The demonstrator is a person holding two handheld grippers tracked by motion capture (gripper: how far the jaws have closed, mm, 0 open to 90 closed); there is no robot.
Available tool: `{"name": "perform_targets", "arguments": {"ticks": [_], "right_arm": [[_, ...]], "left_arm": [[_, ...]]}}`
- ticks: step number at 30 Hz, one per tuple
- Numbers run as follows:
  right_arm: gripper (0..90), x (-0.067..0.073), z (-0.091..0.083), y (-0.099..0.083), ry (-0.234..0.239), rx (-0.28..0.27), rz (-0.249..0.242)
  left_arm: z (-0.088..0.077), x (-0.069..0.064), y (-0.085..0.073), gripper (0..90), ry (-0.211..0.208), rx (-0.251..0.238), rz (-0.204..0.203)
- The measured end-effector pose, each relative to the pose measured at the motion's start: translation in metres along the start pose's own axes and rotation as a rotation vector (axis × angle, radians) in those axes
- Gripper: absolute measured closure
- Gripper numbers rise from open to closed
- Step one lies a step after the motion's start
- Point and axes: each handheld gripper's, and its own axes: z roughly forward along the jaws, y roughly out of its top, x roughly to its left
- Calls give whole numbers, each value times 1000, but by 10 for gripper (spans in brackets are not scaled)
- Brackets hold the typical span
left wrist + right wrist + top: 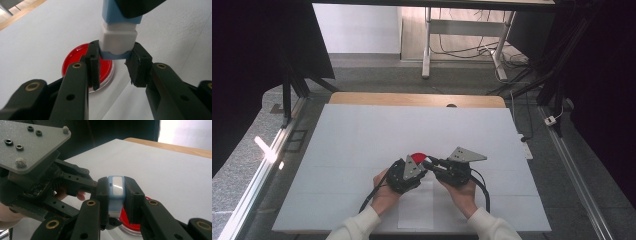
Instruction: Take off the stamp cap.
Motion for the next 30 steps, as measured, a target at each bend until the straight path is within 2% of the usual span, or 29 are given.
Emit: {"name": "perform_targets", "arguments": {"ticks": [13, 24, 30], "right_arm": [[756, -1, 1, 0, 0, 14, -2], [756, 0, 0, -1, -6, 7, 0], [756, 0, 0, -1, -4, 19, -1]], "left_arm": [[1, 0, -1, 652, -6, 13, 14], [1, 0, -2, 651, -10, -1, -6], [2, -2, -2, 653, 4, 13, 23]]}}
